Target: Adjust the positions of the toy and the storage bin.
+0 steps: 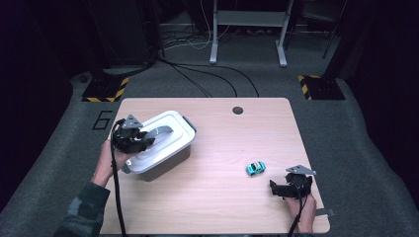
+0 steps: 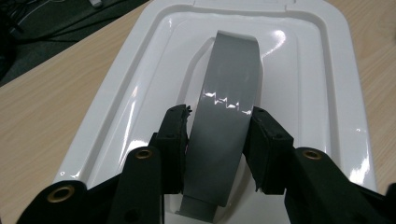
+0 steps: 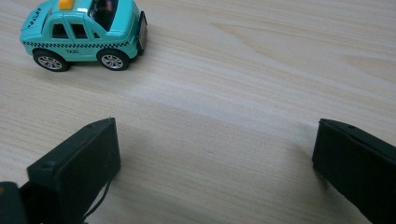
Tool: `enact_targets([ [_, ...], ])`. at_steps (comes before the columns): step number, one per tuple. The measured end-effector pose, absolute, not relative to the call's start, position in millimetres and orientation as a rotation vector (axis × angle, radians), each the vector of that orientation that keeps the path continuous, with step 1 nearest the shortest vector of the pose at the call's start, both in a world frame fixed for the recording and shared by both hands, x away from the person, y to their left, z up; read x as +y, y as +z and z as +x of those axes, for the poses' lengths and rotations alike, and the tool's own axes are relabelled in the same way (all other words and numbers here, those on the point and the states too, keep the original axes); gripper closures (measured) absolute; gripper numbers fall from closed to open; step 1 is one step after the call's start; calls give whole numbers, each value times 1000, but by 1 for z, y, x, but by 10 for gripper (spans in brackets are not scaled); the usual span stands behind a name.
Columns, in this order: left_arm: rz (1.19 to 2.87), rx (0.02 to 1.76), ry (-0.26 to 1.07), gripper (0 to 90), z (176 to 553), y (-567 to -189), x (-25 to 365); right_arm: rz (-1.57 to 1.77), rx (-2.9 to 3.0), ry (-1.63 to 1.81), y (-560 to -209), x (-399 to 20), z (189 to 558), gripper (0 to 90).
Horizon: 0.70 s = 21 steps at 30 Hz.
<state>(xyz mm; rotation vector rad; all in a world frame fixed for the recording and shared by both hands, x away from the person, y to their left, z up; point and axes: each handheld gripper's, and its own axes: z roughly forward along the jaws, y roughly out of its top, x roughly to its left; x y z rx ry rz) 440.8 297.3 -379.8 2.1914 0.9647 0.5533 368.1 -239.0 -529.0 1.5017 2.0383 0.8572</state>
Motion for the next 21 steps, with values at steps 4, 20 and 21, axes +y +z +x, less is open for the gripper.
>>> enact_targets([
  [4, 2183, 988, 528, 616, 441, -379, 293, 1502, 2038, 857, -529, -239, 368, 2],
  [20, 2187, 934, 490, 664, 438, -380, 265, 1502, 2038, 857, -529, -239, 368, 2],
  [21, 2187, 925, 485, 665, 438, -380, 263, 1502, 2039, 857, -529, -239, 368, 2],
])
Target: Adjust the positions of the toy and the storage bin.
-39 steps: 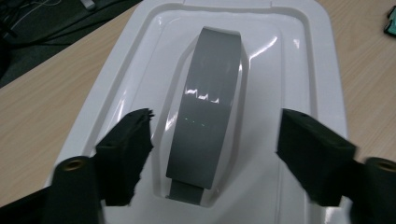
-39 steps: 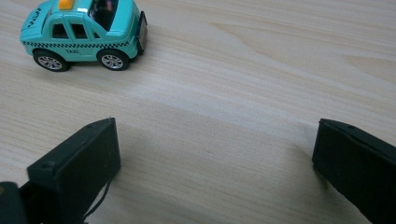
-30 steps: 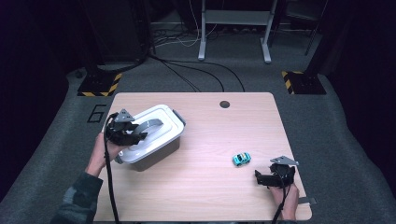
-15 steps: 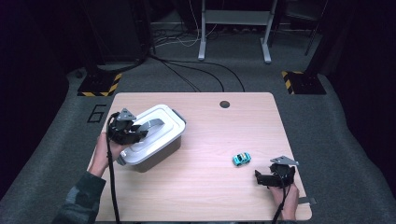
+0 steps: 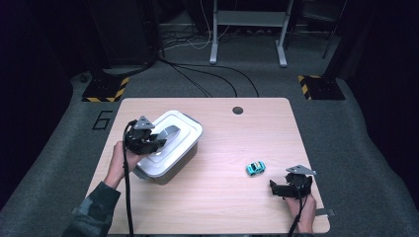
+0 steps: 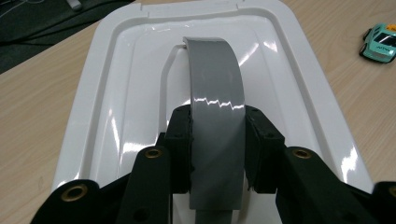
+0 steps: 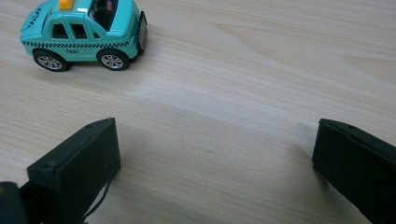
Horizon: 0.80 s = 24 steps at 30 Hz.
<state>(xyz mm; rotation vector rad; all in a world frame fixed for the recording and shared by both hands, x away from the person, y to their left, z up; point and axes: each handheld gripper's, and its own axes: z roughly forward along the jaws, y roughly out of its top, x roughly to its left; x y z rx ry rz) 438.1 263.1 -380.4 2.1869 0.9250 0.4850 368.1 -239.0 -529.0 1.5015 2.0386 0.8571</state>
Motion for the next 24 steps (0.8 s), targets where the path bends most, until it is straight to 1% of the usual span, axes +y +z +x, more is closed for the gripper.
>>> enact_targets([
  [7, 2186, 902, 470, 666, 436, -380, 255, 1502, 2038, 857, -529, -239, 368, 2],
  [16, 2164, 889, 414, 667, 437, -382, 244, 1501, 2039, 857, -529, -239, 368, 2],
  [24, 2135, 889, 317, 668, 439, -384, 232, 1501, 2039, 857, -529, -239, 368, 2],
])
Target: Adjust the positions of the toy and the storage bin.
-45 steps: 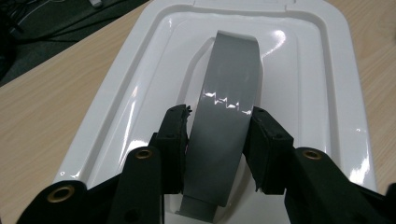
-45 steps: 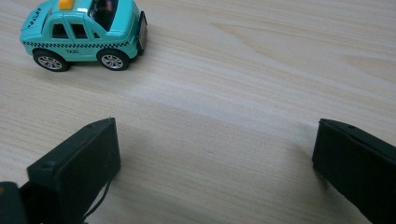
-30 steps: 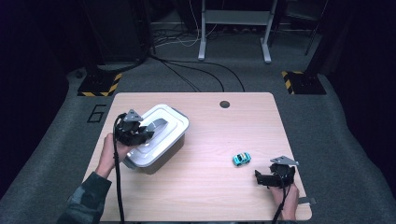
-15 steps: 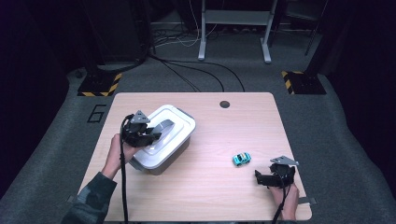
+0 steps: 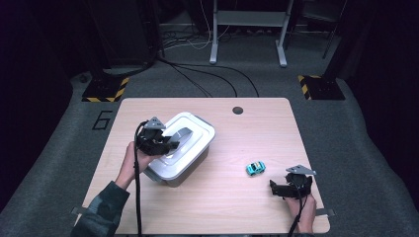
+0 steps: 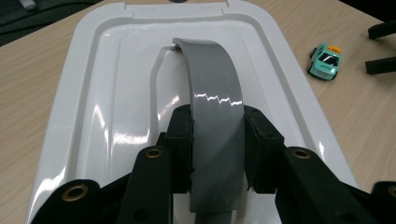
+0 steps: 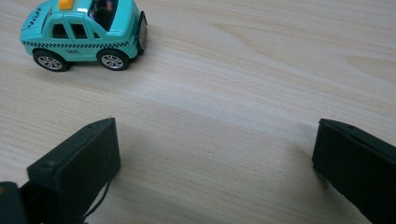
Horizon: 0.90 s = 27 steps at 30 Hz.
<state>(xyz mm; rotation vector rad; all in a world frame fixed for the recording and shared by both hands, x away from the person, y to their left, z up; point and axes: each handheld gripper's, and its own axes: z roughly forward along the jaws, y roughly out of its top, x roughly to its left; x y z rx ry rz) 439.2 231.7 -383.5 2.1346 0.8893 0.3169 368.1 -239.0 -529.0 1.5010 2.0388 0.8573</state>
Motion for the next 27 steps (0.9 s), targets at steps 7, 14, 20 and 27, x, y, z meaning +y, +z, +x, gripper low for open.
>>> enact_targets([
  [7, 2116, 882, 282, 669, 441, -385, 220, 1501, 2038, 857, -529, -239, 368, 2],
  [14, 2128, 868, 286, 669, 438, -384, 207, 1501, 2038, 857, -529, -239, 368, 2],
  [20, 2158, 851, 325, 668, 434, -383, 197, 1502, 2038, 857, -529, -239, 368, 2],
  [27, 2153, 868, 323, 660, 437, -383, 201, 1504, 2037, 857, -529, -239, 368, 2],
])
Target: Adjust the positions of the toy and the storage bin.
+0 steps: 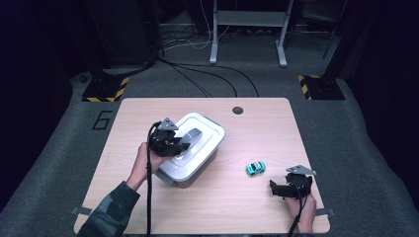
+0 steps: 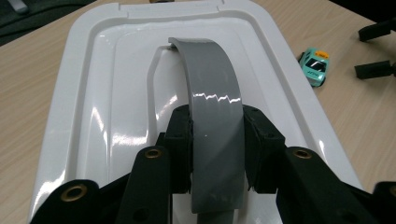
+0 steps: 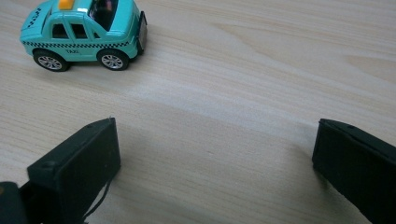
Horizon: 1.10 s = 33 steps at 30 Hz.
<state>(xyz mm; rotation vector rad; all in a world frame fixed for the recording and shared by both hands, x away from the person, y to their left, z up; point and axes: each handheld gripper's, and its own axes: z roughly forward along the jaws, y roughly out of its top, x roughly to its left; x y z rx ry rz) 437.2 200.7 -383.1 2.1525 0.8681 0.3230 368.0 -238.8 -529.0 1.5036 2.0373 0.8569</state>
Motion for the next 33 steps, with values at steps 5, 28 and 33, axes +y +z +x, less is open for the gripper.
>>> enact_targets([
  [5, 2184, 859, 353, 629, 439, -381, 195, 1504, 2036, 857, -529, -239, 368, 2],
  [28, 2194, 860, 376, 668, 445, -378, 182, 1507, 2035, 857, -529, -239, 368, 2],
  [33, 2189, 874, 374, 669, 443, -378, 178, 1505, 2036, 857, -529, -239, 368, 2],
])
